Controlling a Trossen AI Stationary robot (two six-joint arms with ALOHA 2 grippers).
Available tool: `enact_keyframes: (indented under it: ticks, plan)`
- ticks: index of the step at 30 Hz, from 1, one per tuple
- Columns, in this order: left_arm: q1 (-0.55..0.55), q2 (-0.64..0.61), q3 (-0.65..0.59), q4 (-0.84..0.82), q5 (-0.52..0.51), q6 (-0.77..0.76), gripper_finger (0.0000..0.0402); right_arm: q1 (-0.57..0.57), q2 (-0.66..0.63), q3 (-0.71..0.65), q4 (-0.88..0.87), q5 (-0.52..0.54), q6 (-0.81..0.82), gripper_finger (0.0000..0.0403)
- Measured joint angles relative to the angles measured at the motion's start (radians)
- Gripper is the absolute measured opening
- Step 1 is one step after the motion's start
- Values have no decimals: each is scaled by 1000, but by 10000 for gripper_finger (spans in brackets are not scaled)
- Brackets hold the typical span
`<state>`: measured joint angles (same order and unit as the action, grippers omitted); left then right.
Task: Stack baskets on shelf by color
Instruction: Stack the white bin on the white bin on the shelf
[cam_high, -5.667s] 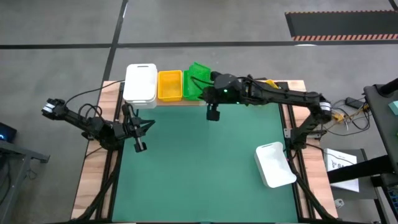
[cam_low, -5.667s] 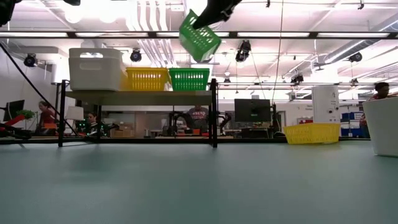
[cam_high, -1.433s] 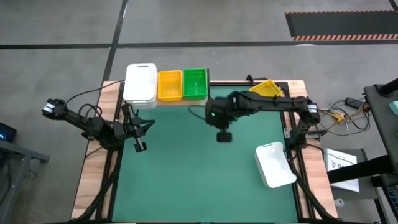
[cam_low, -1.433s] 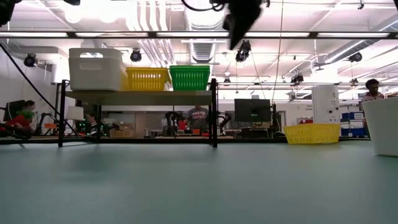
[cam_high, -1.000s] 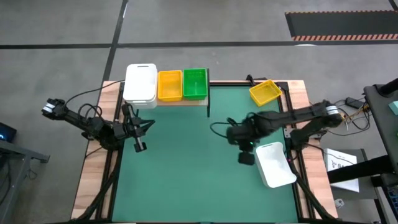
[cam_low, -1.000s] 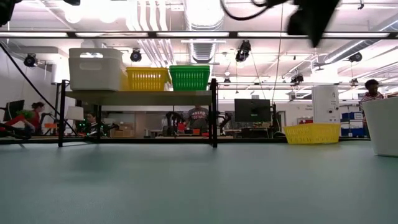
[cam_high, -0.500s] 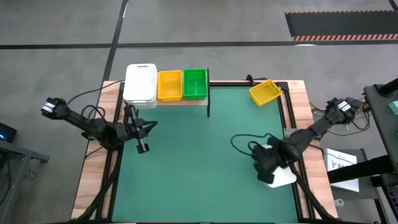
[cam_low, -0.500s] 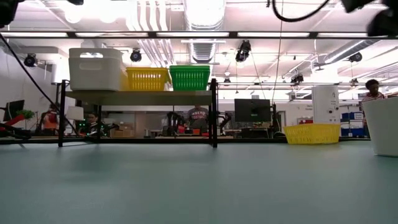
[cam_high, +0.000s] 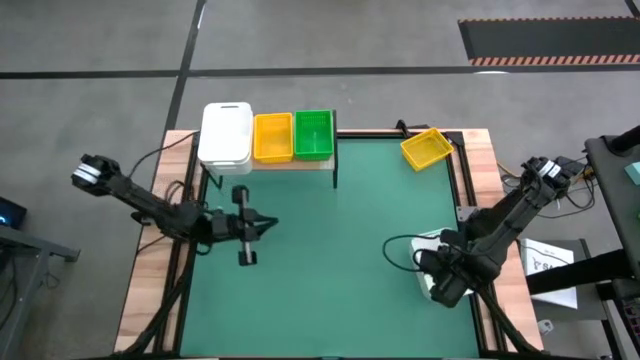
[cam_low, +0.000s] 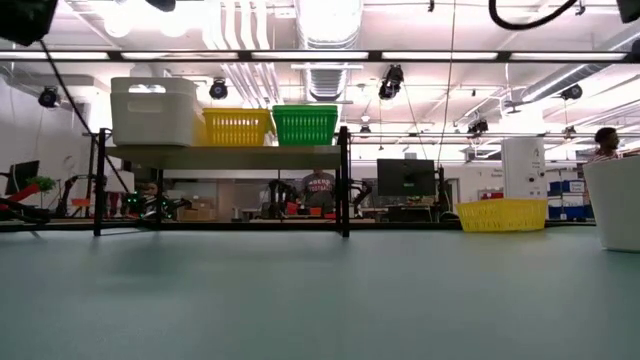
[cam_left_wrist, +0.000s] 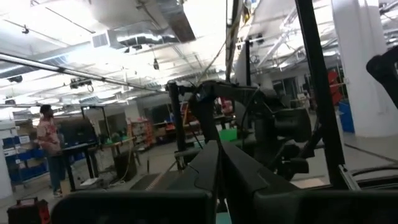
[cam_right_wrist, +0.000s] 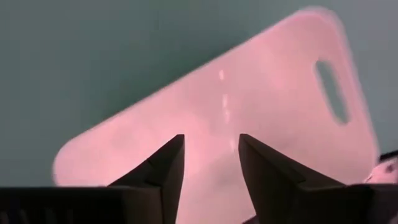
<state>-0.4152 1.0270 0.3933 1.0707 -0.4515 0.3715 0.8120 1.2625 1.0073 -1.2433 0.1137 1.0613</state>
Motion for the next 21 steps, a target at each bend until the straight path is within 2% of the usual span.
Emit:
enact_keyframes:
  ticks: [9, 15, 21]
  plan:
    - [1, 302, 245, 21, 0, 0, 1, 17, 0, -26, -4, 211, -86, 77]
    - [1, 479, 400, 21, 0, -6, 1, 6, 1, -56, -7, 271, -63, 19]
    - [2, 641, 529, 19, -3, -37, 2, 3, 3, -88, -7, 318, -2, 9]
